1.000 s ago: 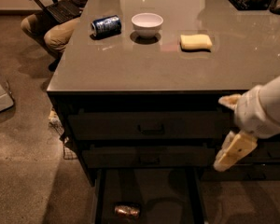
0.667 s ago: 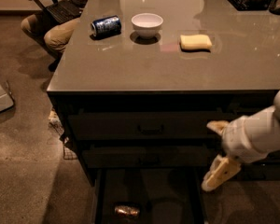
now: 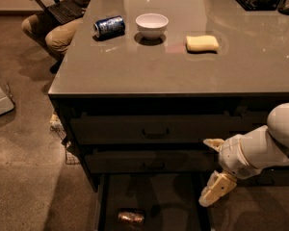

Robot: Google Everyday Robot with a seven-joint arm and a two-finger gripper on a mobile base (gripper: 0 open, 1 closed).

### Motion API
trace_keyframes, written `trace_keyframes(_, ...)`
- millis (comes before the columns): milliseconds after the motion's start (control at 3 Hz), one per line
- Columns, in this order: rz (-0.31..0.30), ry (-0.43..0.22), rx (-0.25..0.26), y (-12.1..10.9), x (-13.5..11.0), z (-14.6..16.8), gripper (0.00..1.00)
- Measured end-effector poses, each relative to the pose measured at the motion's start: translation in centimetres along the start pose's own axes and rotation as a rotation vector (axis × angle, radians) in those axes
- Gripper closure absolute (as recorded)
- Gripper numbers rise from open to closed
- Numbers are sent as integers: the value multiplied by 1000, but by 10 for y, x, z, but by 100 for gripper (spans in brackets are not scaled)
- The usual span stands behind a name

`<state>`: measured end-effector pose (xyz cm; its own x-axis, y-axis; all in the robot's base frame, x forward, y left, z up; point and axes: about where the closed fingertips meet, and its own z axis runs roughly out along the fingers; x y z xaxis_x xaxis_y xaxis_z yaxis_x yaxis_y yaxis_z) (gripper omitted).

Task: Pick orange can from bottom drawer and place on counter

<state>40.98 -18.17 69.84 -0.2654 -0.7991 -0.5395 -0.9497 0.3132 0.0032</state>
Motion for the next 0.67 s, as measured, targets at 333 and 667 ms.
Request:
trace_keyframes(333,6,8,-4,0,1,3,0)
trace_keyframes(667,32,18,-53,0,20,50,0)
